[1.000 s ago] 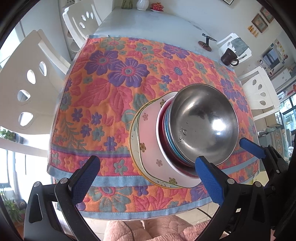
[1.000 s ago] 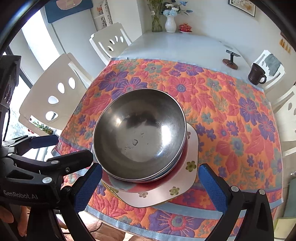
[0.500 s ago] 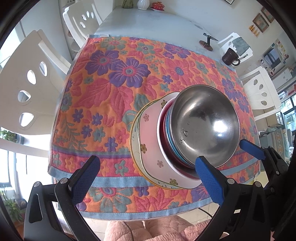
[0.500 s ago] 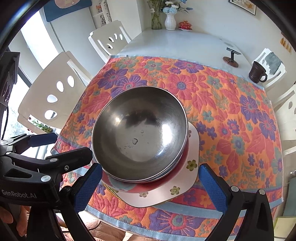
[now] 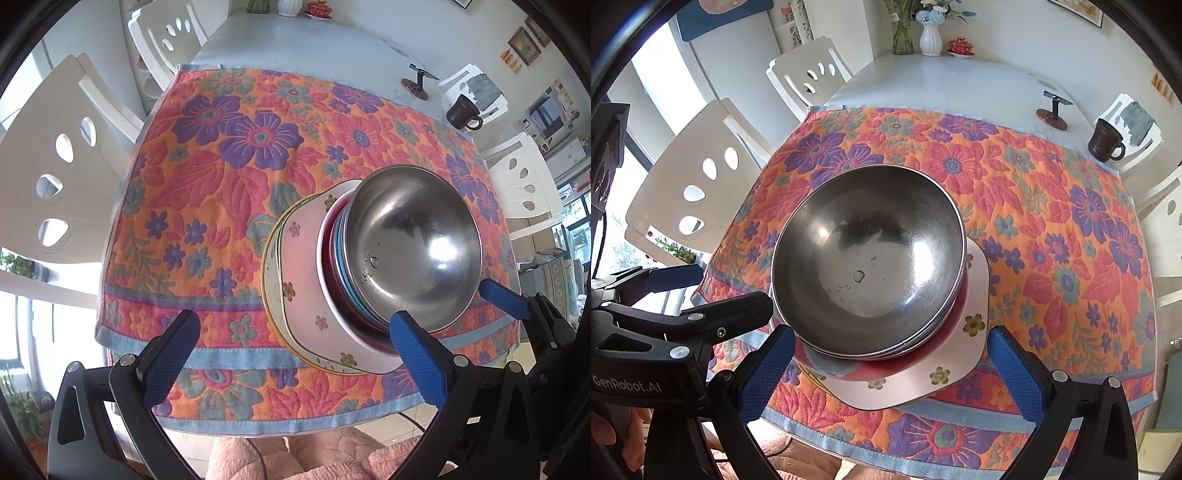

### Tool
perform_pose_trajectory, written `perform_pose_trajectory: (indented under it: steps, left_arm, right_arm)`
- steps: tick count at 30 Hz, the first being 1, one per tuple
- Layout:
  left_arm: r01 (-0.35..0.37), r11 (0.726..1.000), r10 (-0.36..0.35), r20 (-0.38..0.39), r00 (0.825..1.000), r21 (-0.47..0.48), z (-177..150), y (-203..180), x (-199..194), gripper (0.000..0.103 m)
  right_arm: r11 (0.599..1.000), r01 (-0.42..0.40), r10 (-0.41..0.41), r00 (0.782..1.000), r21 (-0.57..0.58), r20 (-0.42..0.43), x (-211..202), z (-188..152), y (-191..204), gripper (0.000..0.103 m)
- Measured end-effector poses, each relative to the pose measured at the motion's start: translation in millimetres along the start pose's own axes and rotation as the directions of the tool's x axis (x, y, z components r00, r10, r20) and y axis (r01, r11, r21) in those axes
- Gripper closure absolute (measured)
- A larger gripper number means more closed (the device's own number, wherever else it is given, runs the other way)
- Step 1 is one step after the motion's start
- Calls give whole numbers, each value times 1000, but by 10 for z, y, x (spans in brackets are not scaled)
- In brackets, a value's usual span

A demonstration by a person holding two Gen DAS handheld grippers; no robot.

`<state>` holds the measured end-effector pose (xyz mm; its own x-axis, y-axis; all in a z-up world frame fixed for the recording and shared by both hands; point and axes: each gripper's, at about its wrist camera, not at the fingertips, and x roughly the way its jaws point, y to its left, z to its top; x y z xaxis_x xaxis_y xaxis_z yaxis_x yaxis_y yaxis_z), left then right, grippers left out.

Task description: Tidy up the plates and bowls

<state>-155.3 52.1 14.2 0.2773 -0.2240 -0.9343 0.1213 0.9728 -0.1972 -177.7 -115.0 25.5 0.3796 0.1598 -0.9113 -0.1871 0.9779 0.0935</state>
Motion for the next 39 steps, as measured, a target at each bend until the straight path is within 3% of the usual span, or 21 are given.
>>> perform_pose_trajectory:
  steps: [39]
  left_arm:
    - [-9, 999, 8, -26, 1000, -45, -13, 46, 33, 1]
  right_arm:
    - [1000, -7, 7, 1000, 8, -21, 30, -8, -12, 0]
